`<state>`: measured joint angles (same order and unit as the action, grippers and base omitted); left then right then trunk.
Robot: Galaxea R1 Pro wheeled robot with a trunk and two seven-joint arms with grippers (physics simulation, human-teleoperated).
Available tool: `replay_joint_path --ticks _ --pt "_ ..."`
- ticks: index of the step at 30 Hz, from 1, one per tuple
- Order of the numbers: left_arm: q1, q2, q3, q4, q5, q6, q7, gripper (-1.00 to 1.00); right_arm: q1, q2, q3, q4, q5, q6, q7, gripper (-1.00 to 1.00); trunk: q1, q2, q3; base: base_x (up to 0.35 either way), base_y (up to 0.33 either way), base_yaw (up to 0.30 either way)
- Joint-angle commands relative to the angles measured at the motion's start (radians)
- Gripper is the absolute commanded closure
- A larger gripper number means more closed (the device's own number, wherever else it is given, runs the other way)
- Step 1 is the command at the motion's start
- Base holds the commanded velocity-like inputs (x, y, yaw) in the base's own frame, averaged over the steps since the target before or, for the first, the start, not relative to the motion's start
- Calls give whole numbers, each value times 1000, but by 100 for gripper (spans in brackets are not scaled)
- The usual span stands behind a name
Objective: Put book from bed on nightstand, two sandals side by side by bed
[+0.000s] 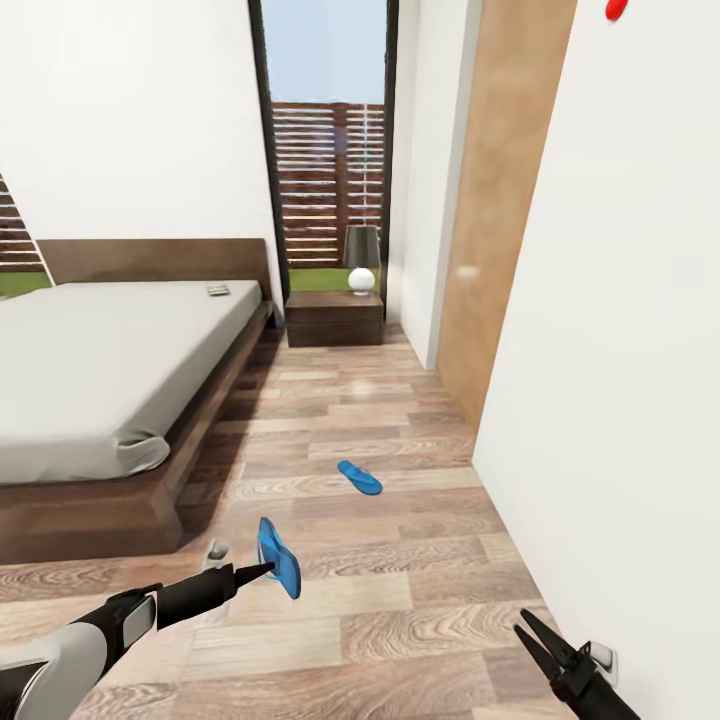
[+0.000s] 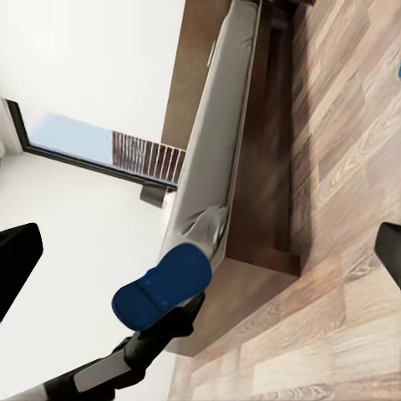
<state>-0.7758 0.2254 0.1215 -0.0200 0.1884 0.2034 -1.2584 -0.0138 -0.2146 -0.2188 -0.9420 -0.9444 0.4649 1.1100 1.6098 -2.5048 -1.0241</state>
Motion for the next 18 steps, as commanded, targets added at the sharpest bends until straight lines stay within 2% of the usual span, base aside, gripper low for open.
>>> replay_joint_path --ticks 1,6,11,18 --pt "0 0 8 0 -4 10 -3 100 -1 0 0 0 -6 15 1 -100 0 0 -1 169 0 0" --pt "0 0 8 0 -4 10 -3 100 -1 0 2 0 -1 69 14 -100 0 0 -1 168 0 0" --pt "0 -1 8 0 -4 10 -2 100 0 0 2 0 -3 73 7 -100 0 0 -1 168 0 13" --pt "0 -1 8 0 -4 10 -2 100 -1 0 1 0 -3 73 3 -100 0 0 -1 168 0 166"
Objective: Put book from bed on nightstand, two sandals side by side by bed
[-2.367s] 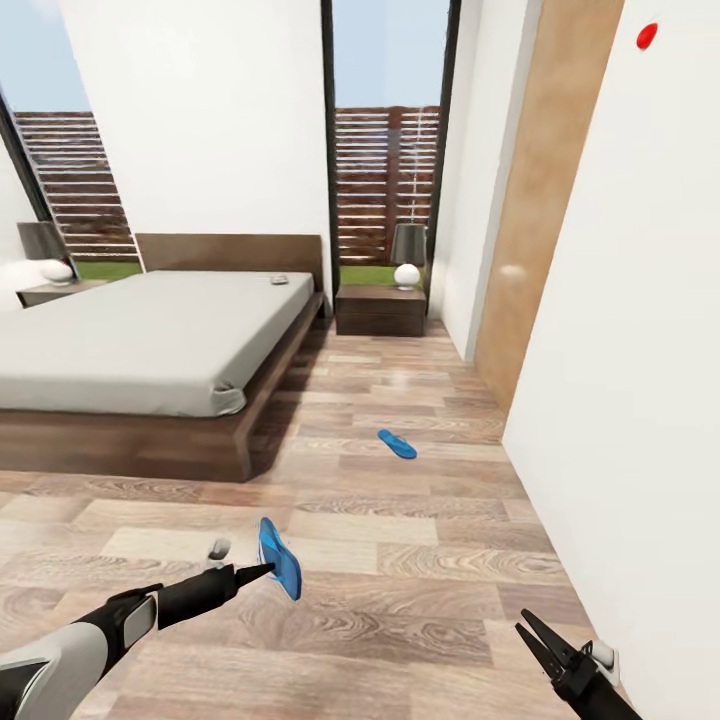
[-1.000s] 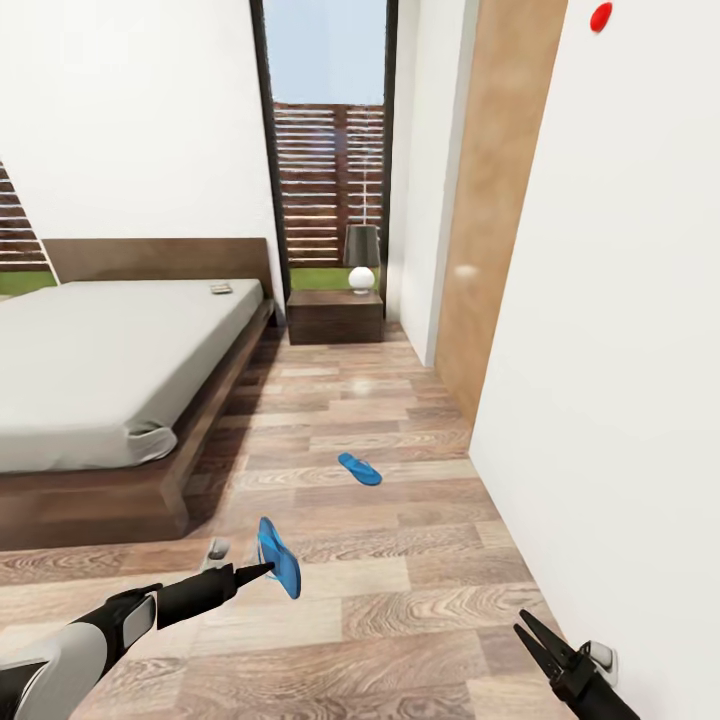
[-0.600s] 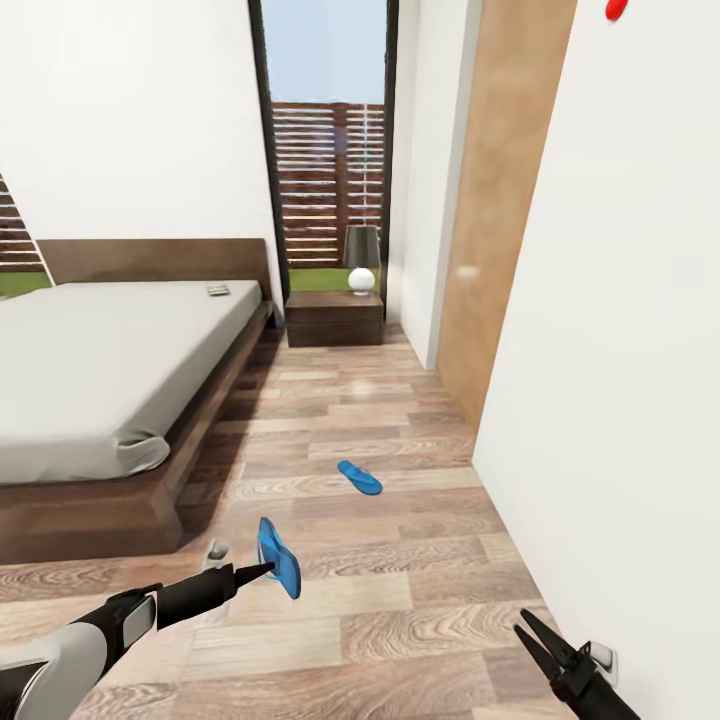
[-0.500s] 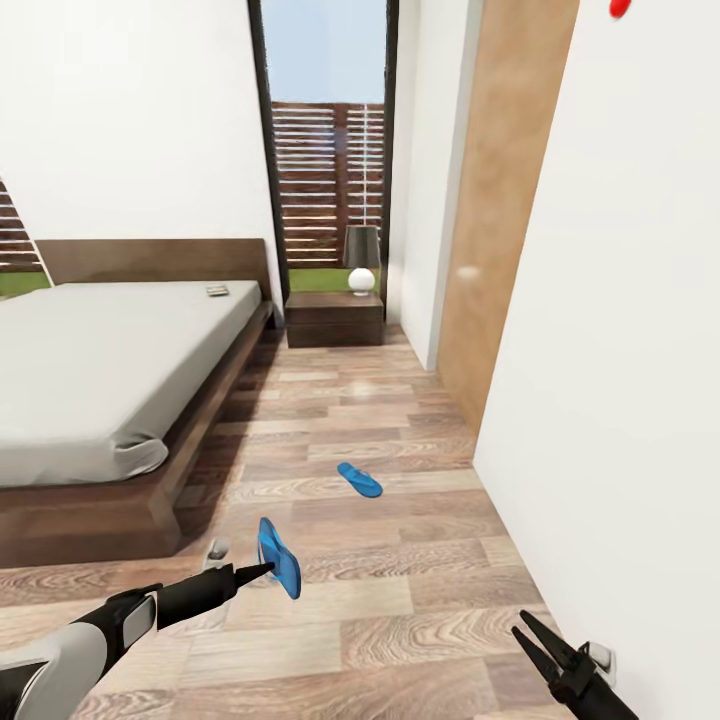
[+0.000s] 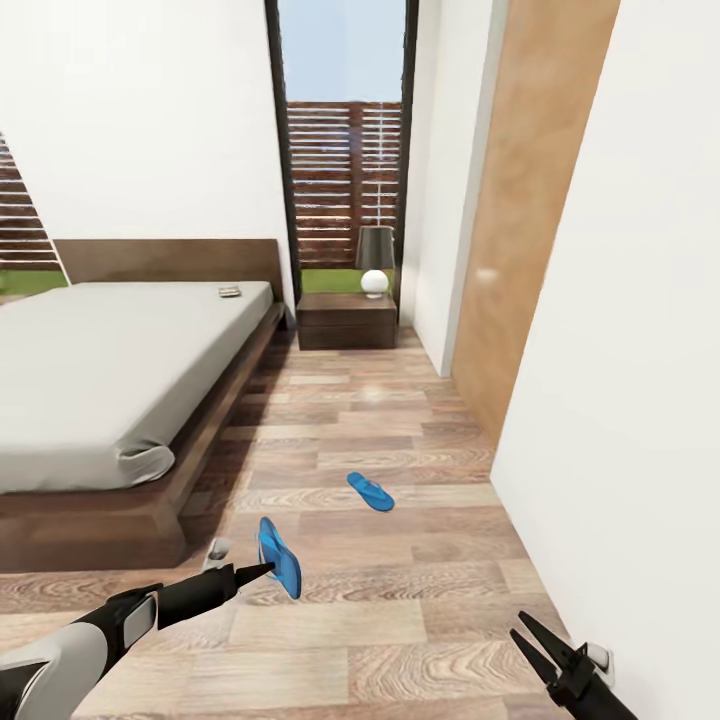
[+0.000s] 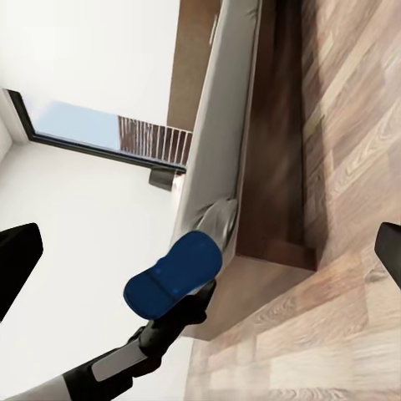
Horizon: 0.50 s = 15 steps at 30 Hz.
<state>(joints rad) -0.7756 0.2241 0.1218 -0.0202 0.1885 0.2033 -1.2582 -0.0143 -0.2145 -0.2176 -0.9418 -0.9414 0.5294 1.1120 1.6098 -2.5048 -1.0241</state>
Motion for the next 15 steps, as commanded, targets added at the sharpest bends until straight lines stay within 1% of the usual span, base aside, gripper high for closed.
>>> replay_joint_path --ticks 1,8,11,15 --pt "-1 0 8 0 -4 10 -3 100 0 0 0 0 -6 8 0 -100 0 0 -1 168 0 223" --pt "-1 1 9 0 -4 10 -3 100 0 0 0 0 -4 8 0 -100 0 0 -1 168 0 222" --pt "-1 1 8 0 -4 10 -3 100 0 0 0 0 -3 8 1 -100 0 0 -1 168 0 121" --pt "-1 0 8 0 -4 10 -3 100 0 0 0 0 -1 9 3 -100 0 0 -1 168 0 45"
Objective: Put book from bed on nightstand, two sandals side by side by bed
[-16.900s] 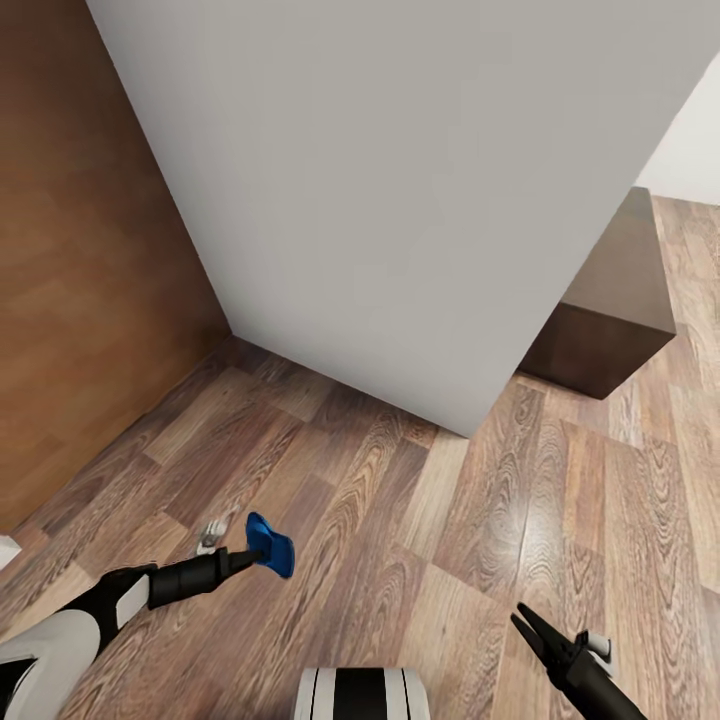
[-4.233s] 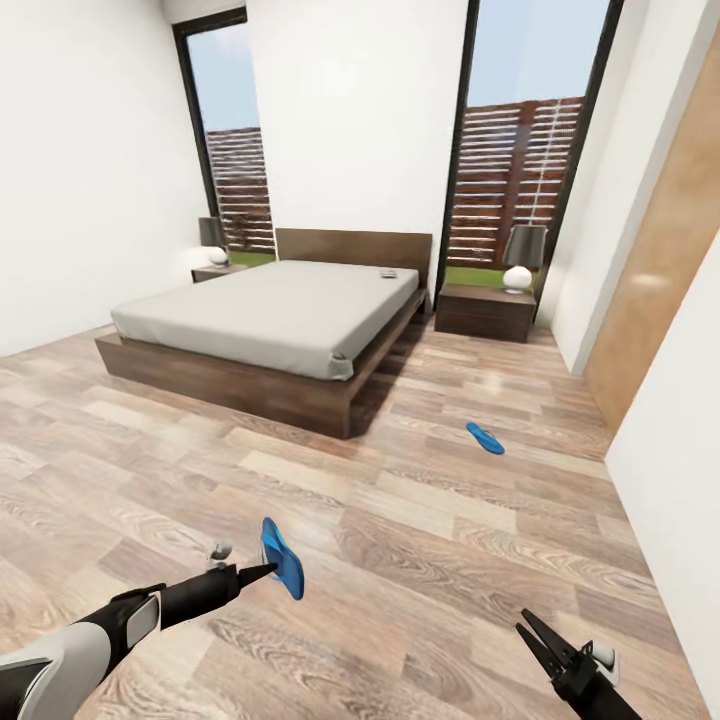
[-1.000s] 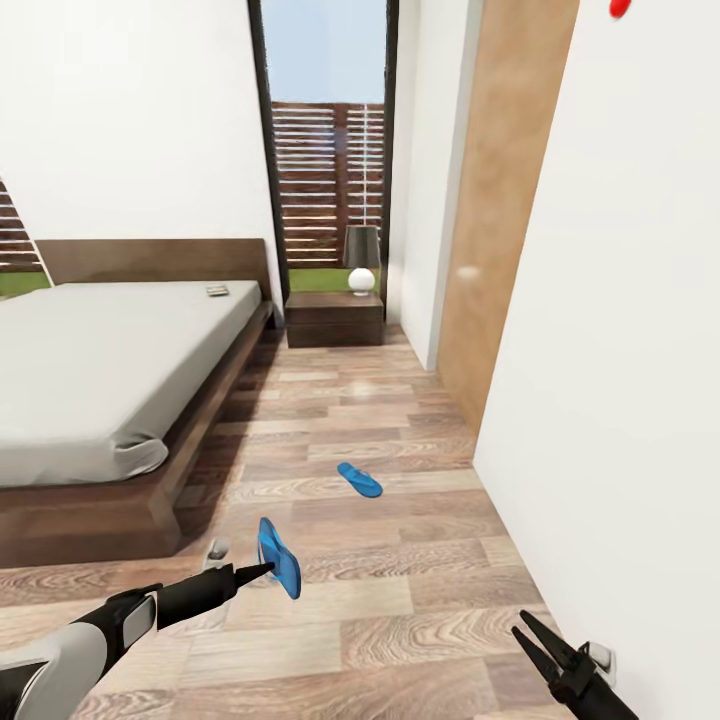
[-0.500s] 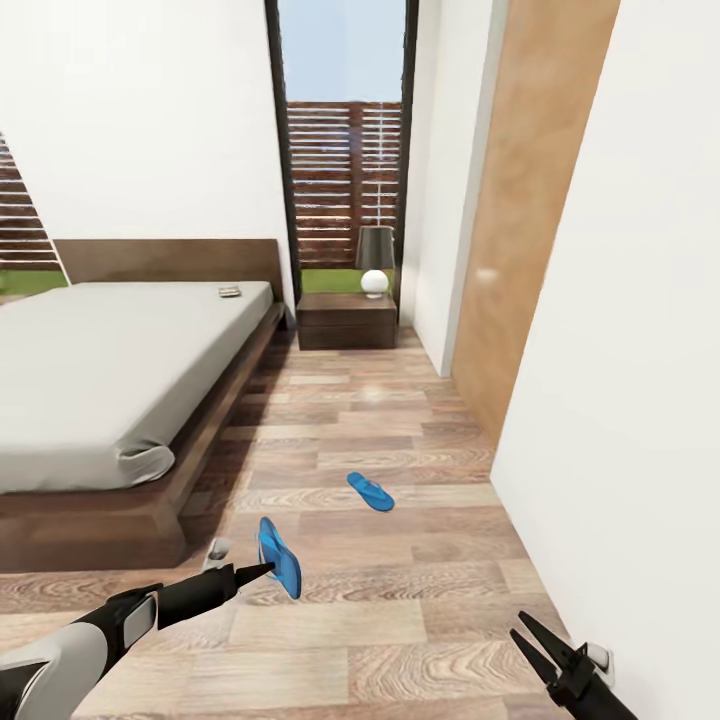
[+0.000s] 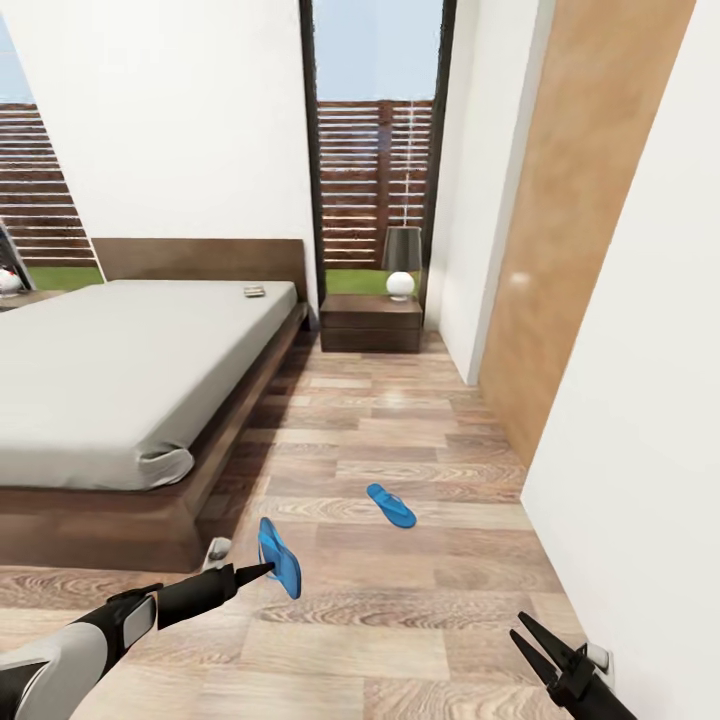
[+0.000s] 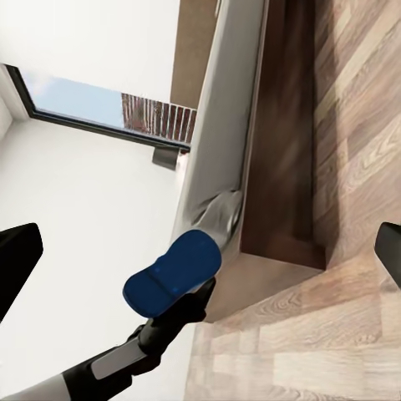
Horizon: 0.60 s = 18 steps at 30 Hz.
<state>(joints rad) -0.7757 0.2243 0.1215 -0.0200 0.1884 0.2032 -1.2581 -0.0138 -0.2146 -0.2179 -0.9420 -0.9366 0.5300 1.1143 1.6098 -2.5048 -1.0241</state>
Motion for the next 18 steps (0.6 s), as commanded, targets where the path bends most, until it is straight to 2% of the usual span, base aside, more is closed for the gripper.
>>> replay_joint_path --ticks 1,18 --pt "0 0 8 0 -4 10 -3 100 0 0 0 0 -6 8 1 -100 0 0 -1 169 0 25" --pt "0 0 7 0 -4 10 -3 100 0 0 16 0 -2 2 2 -100 0 0 -1 199 -22 4"
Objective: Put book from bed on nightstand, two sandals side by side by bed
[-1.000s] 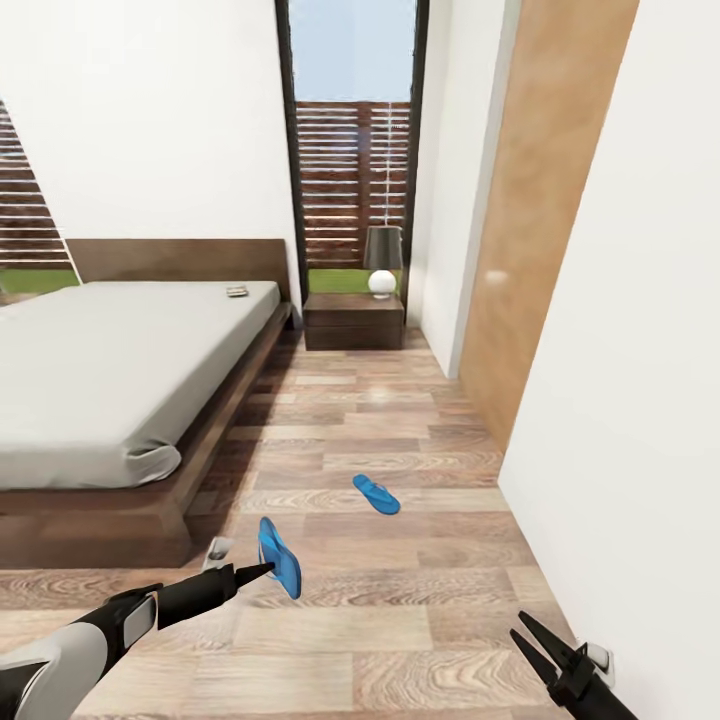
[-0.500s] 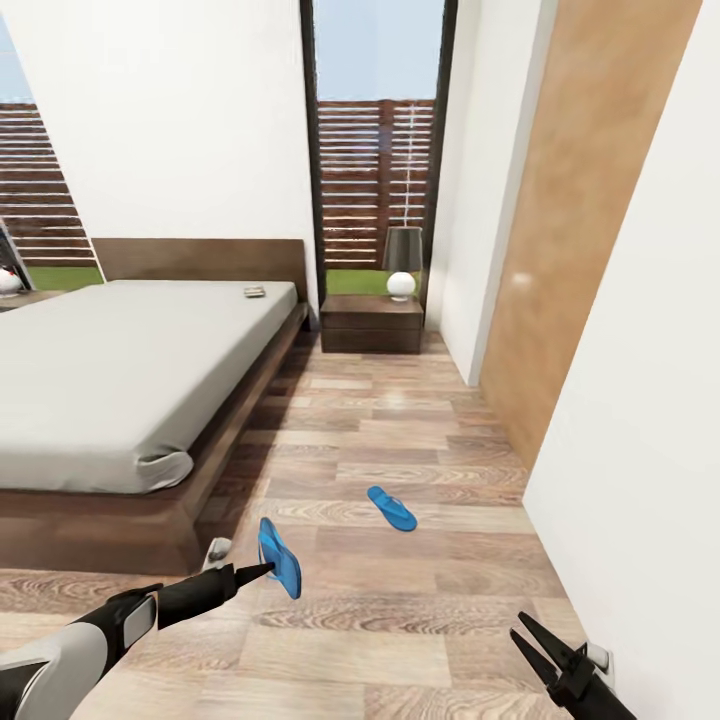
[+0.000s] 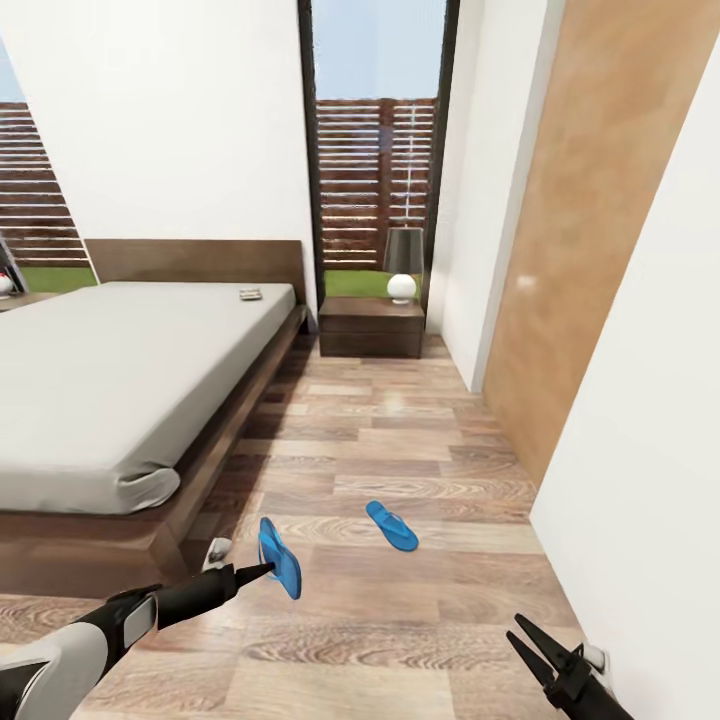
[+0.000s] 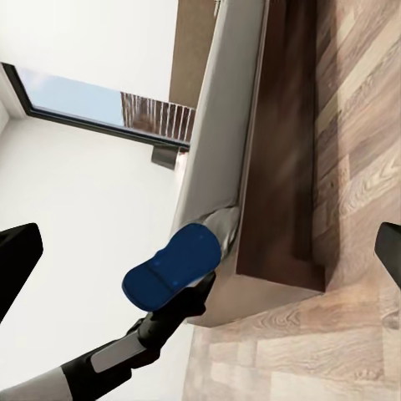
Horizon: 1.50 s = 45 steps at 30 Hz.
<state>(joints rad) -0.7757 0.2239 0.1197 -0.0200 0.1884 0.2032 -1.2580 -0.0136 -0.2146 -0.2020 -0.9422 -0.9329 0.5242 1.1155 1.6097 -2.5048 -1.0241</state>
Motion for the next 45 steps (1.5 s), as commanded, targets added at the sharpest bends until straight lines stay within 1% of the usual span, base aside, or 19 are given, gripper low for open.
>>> replay_joint_path --ticks 1,21,45 --pt "-1 0 9 0 -4 10 -3 100 -1 0 0 0 -6 9 1 -100 0 0 -1 211 -81 0" --pt "-1 0 9 0 -4 10 -3 100 -1 0 1 0 -7 8 1 -100 0 0 -1 212 -93 0" --pt "-1 0 9 0 -4 10 -2 100 -1 0 3 0 -6 8 0 -100 0 0 -1 212 -6 0"
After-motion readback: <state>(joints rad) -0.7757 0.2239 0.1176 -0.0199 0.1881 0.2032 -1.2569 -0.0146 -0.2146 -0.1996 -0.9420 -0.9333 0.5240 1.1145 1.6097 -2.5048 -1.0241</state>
